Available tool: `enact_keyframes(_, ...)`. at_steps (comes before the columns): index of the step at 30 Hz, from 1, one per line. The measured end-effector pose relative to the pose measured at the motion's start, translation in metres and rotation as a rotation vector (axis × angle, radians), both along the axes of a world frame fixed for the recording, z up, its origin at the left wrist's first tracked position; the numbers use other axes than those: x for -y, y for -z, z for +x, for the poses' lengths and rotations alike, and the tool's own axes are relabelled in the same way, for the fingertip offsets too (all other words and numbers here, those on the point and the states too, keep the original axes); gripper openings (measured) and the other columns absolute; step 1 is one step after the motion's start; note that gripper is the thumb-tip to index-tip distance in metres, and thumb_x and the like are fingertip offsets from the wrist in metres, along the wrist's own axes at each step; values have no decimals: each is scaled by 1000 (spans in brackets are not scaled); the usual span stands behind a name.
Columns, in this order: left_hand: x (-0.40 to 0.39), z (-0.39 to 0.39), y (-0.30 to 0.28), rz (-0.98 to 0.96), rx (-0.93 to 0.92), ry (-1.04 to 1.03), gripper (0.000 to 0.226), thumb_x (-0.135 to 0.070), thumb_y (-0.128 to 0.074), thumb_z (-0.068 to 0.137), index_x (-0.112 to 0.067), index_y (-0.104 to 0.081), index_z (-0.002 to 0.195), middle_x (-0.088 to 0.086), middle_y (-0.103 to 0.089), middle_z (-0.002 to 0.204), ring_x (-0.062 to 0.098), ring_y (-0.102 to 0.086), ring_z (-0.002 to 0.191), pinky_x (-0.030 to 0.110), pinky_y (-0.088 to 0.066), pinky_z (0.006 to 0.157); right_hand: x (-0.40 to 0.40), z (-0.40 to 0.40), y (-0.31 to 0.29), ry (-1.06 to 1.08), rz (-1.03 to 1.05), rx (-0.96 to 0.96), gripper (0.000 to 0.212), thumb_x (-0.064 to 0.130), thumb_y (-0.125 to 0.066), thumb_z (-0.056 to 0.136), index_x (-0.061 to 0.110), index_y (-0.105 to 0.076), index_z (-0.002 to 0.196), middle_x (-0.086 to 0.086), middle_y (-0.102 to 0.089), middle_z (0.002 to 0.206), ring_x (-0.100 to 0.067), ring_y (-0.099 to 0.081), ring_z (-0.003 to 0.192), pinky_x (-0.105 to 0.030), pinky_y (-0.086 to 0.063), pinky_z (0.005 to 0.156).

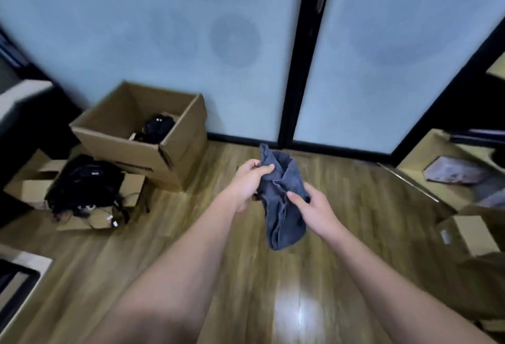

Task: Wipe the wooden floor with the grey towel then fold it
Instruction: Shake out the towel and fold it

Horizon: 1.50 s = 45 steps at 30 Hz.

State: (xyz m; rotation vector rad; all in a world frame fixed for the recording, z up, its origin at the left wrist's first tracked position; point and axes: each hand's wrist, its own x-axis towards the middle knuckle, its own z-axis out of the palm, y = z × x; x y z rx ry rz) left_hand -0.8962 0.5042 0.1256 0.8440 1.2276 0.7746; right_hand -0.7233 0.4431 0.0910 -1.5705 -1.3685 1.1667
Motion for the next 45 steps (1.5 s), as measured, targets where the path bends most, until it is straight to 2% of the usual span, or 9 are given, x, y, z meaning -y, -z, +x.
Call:
enact_keyframes(4,-11,-15,-104,168,36,0,11,-21,-65,95,-20,-54,97,8,-70,95,25,-66,83,36,-50,74,-13,-26,-100,-87,195,24,73,24,-72,92,19,-33,153,6,-45,150,-2,-47,134,-28,-36,115)
enact_keyframes(8,-5,-16,-178,318,71,21,14,-28,-66,95,-22,-54,93,2,-71,90,19,-67,76,33,-52,69,-12,-49,-165,-122,348,93,106,43,-82,75,25,-18,157,9,-32,148,17,-35,132,-20,-30,112)
enact_keyframes(12,4,-12,-226,380,255,92,22,-31,-50,104,-18,-60,119,4,-73,103,22,-68,91,40,-53,79,-13,-47,-212,21,464,-20,61,15,-70,90,19,-37,141,5,-58,130,7,-58,114,-10,-47,90)
enact_keyframes(16,18,-7,-251,525,158,158,38,-3,-44,103,-20,-48,137,-1,-73,110,17,-67,93,50,-52,90,-9,-26,-249,219,376,-349,43,31,-51,78,21,-49,120,-6,-66,115,-21,-63,108,-40,-49,97)
enact_keyframes(19,29,3,-262,586,75,114,44,0,-57,97,-15,-47,137,1,-68,104,16,-64,83,50,-56,84,2,-10,-269,245,344,-411,19,26,-49,85,19,-62,97,-8,-75,91,-21,-71,84,-37,-53,81)
enact_keyframes(29,55,95,-288,673,-53,70,64,-6,-78,84,-17,-42,136,9,-61,124,25,-64,113,43,-54,98,42,85,-322,153,331,-295,20,11,-48,100,10,-68,96,-7,-77,80,-18,-75,71,-25,-56,57)
enact_keyframes(34,68,109,-296,567,76,62,25,10,-55,94,-2,-65,114,13,-71,105,17,-70,80,27,-59,74,77,172,-343,252,409,-202,21,9,-51,97,13,-64,81,11,-68,55,3,-63,46,-12,-42,40)
enact_keyframes(40,75,102,-314,572,23,-103,32,9,-42,100,-12,-63,112,10,-69,101,21,-66,81,32,-54,70,118,255,-361,382,415,-196,21,10,-53,93,10,-66,77,-3,-71,62,-11,-68,51,-19,-47,41)
enact_keyframes(45,77,107,-336,628,-161,103,34,7,-36,103,-15,-59,115,11,-66,109,20,-64,88,32,-51,69,126,280,-373,419,387,-215,11,10,-49,82,11,-59,79,-14,-66,71,-27,-66,59,-33,-50,59)
